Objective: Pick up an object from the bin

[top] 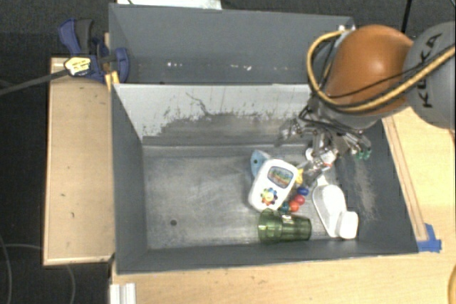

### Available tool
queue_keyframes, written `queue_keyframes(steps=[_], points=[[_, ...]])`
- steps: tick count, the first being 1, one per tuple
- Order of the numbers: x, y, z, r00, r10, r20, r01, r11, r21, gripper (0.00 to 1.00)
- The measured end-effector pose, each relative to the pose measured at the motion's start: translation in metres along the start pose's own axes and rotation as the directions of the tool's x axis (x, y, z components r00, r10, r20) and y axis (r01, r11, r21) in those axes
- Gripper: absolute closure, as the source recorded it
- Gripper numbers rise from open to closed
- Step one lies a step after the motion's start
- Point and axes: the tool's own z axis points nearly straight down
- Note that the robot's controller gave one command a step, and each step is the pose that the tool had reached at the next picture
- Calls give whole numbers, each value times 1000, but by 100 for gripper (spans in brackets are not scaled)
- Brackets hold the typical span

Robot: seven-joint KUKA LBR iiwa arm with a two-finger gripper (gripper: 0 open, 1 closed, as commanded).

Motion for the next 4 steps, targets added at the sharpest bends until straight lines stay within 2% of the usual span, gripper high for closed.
queue_keyframes(steps=[1, 2, 3, 4], points=[[15, -14, 23, 1000, -9, -1, 9, 1000, 1, 0], [-6, -13, 82, 976, -215, 11, 215, 977, 9, 0], [-1, -21, 85, 999, -50, 20, 49, 999, 5, 100], [-1, -21, 85, 999, -49, 20, 49, 999, 5, 100]])
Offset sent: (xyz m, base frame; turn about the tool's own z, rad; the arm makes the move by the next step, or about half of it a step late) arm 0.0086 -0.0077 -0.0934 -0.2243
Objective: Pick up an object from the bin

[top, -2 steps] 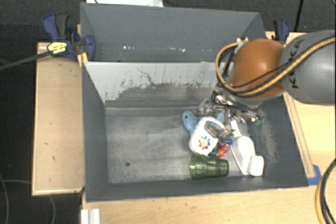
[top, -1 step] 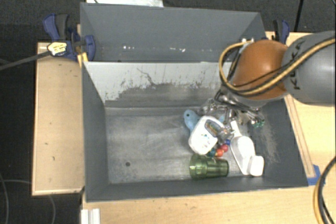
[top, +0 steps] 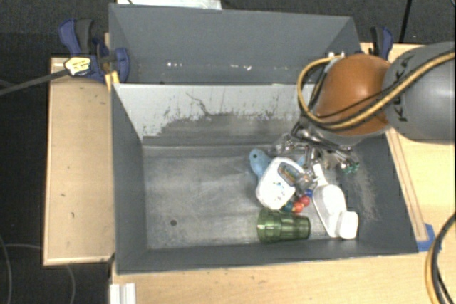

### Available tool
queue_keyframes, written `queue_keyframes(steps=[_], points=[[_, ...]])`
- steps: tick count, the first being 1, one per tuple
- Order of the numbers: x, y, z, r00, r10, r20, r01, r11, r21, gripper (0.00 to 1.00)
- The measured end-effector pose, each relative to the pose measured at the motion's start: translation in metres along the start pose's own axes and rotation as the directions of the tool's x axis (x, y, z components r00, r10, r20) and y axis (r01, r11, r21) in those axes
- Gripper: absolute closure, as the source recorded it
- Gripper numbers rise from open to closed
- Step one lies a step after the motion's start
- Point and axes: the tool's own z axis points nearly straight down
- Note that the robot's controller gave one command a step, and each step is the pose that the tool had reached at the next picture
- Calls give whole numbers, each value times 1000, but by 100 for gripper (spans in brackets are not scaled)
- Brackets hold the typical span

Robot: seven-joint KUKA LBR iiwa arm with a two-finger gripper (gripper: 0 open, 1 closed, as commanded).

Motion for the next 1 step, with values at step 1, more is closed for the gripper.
queue_keyframes(steps=[1], points=[[-1, 0, -2, 1000, 1, -2, -1, 1000, -1, 100]])
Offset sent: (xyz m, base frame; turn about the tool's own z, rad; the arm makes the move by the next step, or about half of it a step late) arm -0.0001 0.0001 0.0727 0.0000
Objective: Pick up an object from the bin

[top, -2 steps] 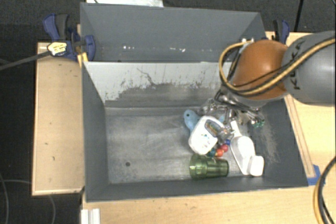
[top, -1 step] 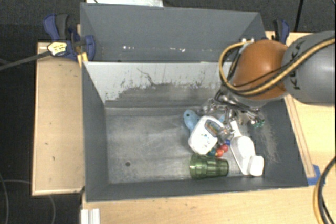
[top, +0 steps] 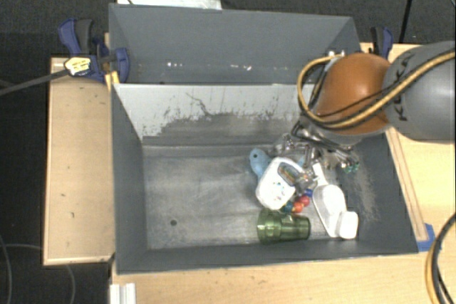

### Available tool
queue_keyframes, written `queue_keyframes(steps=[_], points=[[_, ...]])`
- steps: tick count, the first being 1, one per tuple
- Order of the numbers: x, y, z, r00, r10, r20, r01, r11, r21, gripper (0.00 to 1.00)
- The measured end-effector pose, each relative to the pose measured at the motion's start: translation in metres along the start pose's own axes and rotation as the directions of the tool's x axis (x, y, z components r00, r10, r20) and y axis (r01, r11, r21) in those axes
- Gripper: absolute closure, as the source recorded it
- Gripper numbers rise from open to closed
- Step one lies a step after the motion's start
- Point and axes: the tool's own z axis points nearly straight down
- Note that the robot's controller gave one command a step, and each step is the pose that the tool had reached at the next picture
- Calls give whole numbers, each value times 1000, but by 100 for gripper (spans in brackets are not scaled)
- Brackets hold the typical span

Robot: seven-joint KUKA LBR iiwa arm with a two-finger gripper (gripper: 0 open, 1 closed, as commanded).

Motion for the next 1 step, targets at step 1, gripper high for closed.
queue_keyframes(steps=[1], points=[[1, 0, -8, 1000, 0, -7, 0, 1000, -2, 100]])
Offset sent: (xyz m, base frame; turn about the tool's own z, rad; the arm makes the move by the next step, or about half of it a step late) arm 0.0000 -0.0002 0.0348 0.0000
